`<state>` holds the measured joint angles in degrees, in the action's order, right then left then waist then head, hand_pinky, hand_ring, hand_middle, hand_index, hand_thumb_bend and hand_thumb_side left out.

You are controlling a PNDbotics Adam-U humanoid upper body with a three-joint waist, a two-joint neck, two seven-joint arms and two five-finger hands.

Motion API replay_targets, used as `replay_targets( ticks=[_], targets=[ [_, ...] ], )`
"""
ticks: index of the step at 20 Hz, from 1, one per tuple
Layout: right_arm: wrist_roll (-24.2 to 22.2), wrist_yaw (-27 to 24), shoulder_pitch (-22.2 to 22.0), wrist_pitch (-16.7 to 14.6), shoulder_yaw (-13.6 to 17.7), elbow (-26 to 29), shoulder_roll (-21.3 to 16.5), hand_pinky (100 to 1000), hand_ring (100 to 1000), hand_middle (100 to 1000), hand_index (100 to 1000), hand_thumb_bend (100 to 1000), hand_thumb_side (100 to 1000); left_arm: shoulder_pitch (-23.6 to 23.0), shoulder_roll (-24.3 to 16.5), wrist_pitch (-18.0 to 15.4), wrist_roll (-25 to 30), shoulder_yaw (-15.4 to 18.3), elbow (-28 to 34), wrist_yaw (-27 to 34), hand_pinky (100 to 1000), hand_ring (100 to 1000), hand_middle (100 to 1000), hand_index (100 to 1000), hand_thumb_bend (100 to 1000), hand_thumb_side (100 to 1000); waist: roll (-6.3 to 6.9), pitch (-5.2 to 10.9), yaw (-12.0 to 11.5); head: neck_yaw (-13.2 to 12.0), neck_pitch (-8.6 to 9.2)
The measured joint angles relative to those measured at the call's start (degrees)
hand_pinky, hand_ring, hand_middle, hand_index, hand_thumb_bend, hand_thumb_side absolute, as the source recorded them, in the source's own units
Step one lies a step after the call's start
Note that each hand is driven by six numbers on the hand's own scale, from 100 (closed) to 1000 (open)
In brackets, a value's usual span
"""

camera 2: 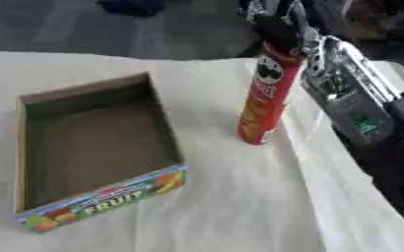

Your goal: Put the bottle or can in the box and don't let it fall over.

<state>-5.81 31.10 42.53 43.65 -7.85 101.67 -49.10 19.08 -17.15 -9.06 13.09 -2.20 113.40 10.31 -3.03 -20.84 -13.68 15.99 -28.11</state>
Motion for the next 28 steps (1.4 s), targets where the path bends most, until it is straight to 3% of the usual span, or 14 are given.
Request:
replay_targets(
  ticks=[17,28],
  targets=[
    [-3.04,2.81,-0.73,0.50,-0.75,-0.12,-0.23,887,972,1000,950,100,1000,0.07,0.00,0.06,0.37,-0.02,0.00,-0.03,459,760,798,825,100,700,-0.26,-0.12,0.03,-0.22,0.00],
    [-5.10,5.96,-0.74,1.20,-1.08,-0.11,-0.55,769,885,946,925,100,998,0.08,0.00,0.30,0.67,-0.02,0.00,-0.23,459,760,798,823,100,697,-0.37,-0.38,0.03,-0.25,0.00]
  ],
)
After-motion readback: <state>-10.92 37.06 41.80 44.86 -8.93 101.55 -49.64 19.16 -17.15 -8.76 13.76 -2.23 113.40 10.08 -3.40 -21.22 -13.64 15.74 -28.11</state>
